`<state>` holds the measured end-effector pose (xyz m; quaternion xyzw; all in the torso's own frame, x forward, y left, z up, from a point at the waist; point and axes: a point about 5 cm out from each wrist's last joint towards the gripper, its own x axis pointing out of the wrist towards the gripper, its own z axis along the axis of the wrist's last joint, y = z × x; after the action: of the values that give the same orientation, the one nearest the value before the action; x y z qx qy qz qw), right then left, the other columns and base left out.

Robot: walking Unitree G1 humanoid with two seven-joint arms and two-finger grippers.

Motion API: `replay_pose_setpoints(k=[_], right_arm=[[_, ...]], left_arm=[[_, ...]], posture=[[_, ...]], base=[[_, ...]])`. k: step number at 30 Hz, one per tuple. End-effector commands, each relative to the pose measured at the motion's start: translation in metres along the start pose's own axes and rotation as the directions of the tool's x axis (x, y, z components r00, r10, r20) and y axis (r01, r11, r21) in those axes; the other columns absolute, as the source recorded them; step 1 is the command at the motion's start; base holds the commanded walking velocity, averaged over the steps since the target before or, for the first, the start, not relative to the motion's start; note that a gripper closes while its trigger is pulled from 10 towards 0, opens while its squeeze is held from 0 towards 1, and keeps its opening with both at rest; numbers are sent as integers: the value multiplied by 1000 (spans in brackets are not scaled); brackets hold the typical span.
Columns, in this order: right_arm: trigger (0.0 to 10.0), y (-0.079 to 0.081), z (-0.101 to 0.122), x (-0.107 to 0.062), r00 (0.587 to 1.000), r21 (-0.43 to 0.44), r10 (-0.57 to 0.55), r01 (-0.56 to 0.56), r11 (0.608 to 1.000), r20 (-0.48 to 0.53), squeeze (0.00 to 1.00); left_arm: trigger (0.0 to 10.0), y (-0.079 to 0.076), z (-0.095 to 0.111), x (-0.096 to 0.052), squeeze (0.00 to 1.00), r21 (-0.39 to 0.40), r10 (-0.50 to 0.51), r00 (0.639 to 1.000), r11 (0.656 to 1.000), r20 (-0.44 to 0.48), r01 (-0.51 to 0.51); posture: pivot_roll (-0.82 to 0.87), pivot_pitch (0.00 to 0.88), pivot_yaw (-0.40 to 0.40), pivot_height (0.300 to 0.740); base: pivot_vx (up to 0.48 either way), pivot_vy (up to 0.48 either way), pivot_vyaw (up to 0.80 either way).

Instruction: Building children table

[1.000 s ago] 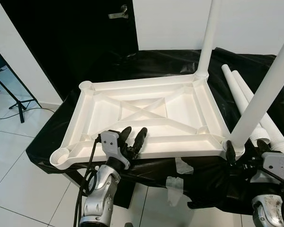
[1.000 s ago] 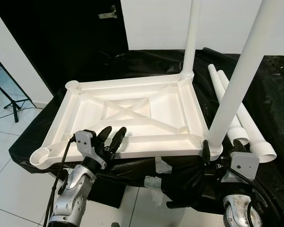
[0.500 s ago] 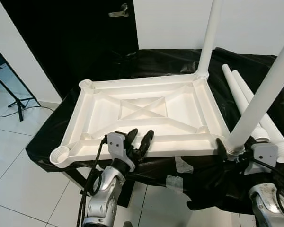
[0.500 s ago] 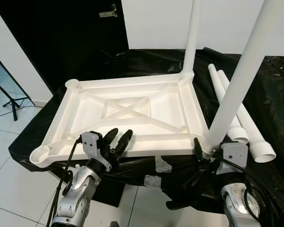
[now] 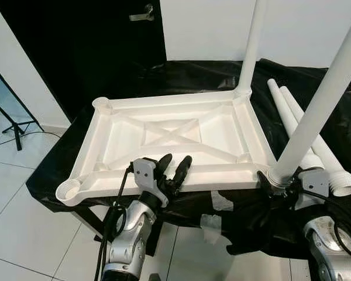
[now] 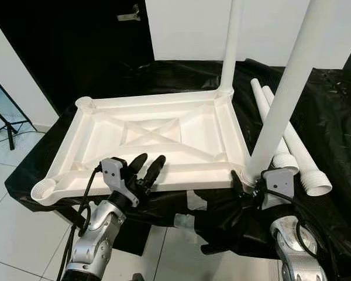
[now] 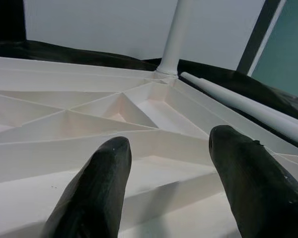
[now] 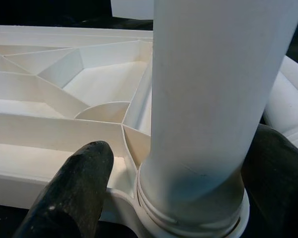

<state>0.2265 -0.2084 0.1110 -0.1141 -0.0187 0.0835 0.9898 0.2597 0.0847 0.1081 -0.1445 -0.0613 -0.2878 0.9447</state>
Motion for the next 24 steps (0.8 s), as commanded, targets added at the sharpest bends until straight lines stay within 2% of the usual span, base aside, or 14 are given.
replay_pose_setpoints(k=[1, 6, 7, 8, 14, 15, 17, 20, 21, 22, 24], right_arm=[[10000, 8, -2, 2, 999, 25, 41, -41, 999, 4, 0], [10000, 7, -1, 5, 999, 25, 34, -34, 999, 11, 0], [10000, 7, -1, 5, 999, 25, 34, -34, 999, 11, 0], [10000, 5, 0, 8, 999, 16, 32, -32, 999, 17, 0], [10000, 2, 2, 11, 999, 7, 29, -29, 1000, 26, 0], [10000, 0, 4, 13, 999, 4, 29, -29, 1000, 32, 0], [10000, 0, 5, 13, 999, 2, 29, -29, 1000, 36, 0], [10000, 0, 6, 13, 999, 2, 29, -29, 1000, 39, 0], [10000, 0, 6, 13, 999, 3, 30, -30, 1000, 40, 0], [10000, 0, 6, 13, 999, 3, 30, -30, 1000, 40, 0], [10000, 1, 6, 13, 999, 5, 31, -31, 1000, 42, 0]], left_arm=[[10000, -5, -2, 0, 0, 7, -92, 996, 996, -13, 92], [10000, -18, -7, 5, 0, -18, -242, 969, 970, -55, 242], [10000, -18, -7, 5, 0, -18, -242, 969, 970, -55, 242], [10000, -22, -7, 11, 0, -15, -313, 947, 950, -77, 313], [10000, -26, -8, 16, 0, -19, -404, 909, 915, -106, 404], [10000, -29, -10, 19, 0, -17, -468, 872, 882, -142, 471], [10000, -30, -12, 22, 0, -16, -514, 839, 854, -177, 520], [10000, -31, -13, 24, 0, -19, -538, 820, 838, -194, 545], [10000, -31, -13, 25, 0, -27, -561, 802, 822, -206, 569], [10000, -31, -13, 25, 0, -27, -561, 802, 822, -206, 569], [10000, -32, -12, 29, 0, -18, -602, 762, 788, -239, 616]], posture=[[114, 0, 42, 740], [108, 0, 43, 740], [108, 0, 43, 740], [101, 0, 46, 740], [91, 0, 49, 740], [87, 0, 51, 740], [82, 0, 52, 740], [82, 0, 52, 740], [82, 0, 53, 740], [82, 0, 53, 740], [81, 0, 53, 740]], base=[[0, 0, 0], [0, 0, 0], [0, 0, 0], [0, 0, 0], [0, 0, 0], [0, 0, 0], [0, 0, 0], [0, 0, 0], [0, 0, 0], [0, 0, 0], [0, 0, 0]])
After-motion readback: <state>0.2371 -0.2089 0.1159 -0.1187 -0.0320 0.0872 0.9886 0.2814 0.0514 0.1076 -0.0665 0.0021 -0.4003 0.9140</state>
